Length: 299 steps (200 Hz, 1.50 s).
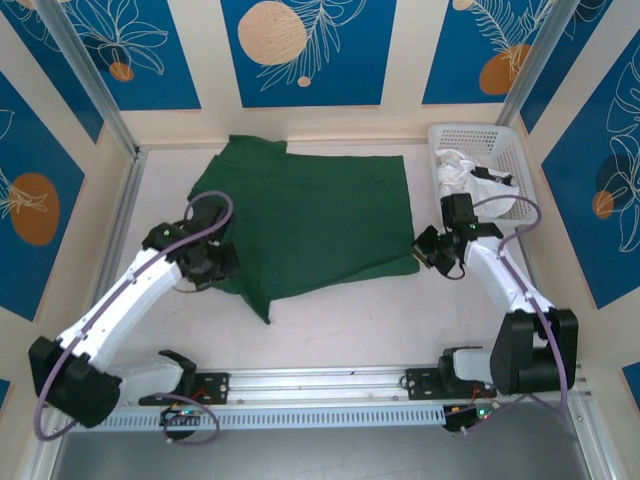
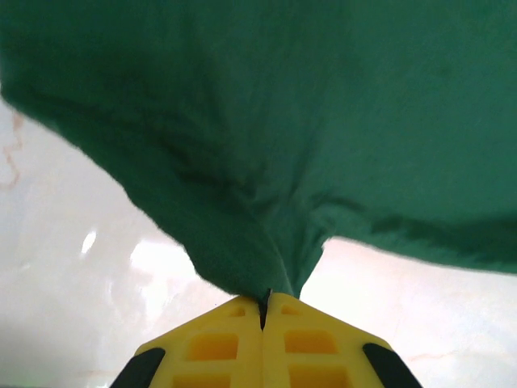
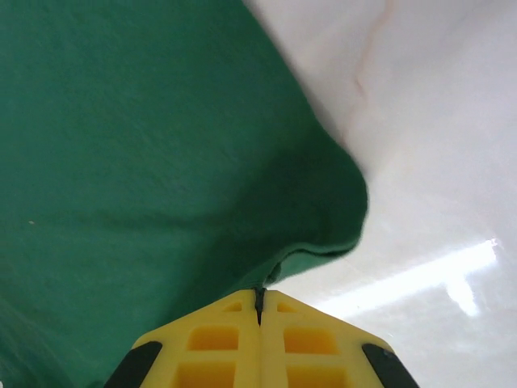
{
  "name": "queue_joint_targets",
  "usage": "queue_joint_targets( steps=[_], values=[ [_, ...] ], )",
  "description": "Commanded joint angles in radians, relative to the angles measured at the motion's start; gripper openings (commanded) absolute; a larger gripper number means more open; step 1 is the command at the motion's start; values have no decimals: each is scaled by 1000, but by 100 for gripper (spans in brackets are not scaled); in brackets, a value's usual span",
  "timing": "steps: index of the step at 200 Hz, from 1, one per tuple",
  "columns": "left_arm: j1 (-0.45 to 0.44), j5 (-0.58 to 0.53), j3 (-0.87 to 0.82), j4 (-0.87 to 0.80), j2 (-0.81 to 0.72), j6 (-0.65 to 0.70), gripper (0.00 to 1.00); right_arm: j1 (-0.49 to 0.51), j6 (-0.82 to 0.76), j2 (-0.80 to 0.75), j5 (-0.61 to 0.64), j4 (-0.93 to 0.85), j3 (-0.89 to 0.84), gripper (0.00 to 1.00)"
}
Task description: Fold and stack the t-shirts
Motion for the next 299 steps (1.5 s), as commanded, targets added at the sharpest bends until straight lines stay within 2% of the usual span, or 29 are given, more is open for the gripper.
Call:
queue_joint_targets(
  steps=[1, 40, 127, 137, 144, 153, 167, 173, 184, 200, 215, 225, 244, 265, 281, 299],
  values=[
    [66, -3, 109, 46, 84, 89, 0, 11, -23, 92, 37, -19, 99, 0],
    [153, 37, 283, 87, 264, 118, 0, 20, -32, 271, 70, -62, 266, 0],
    [257, -7, 645, 6, 651, 183, 0, -19, -9, 427, 134, -51, 378, 0],
    [262, -26, 683, -17, 686, 187, 9, -22, -9, 446, 125, -54, 390, 2],
    [267, -43, 709, -32, 707, 185, 12, -25, -7, 461, 123, -65, 406, 13],
    [275, -68, 730, -34, 724, 185, 14, -27, -11, 472, 113, -70, 425, 20],
    [297, -87, 772, -43, 741, 178, 28, -32, -13, 474, 93, -74, 448, 38],
    [306, -82, 790, -45, 742, 175, 33, -33, -18, 468, 94, -78, 458, 39],
    [318, -90, 821, -57, 731, 172, 49, -33, -23, 448, 97, -84, 468, 40],
    [320, -129, 841, -64, 682, 182, 58, -32, -20, 372, 110, -68, 434, 44],
    [317, -154, 773, -32, 597, 172, 67, -20, -28, 266, 88, 5, 345, 46],
    [307, -123, 668, 28, 516, 167, 68, -8, -33, 198, 42, 60, 259, 49],
    [282, -34, 405, 166, 368, 135, 67, 15, -40, 119, -79, 167, 102, 48],
    [257, 69, 92, 355, 244, 83, 61, 30, -53, 106, -219, 264, -34, 47],
    [254, 110, -71, 474, 209, 59, 56, 31, -57, 115, -202, 316, -103, 47],
    [252, 143, -156, 559, 228, 49, 52, 30, -48, 140, -175, 340, -125, 47]
  ],
)
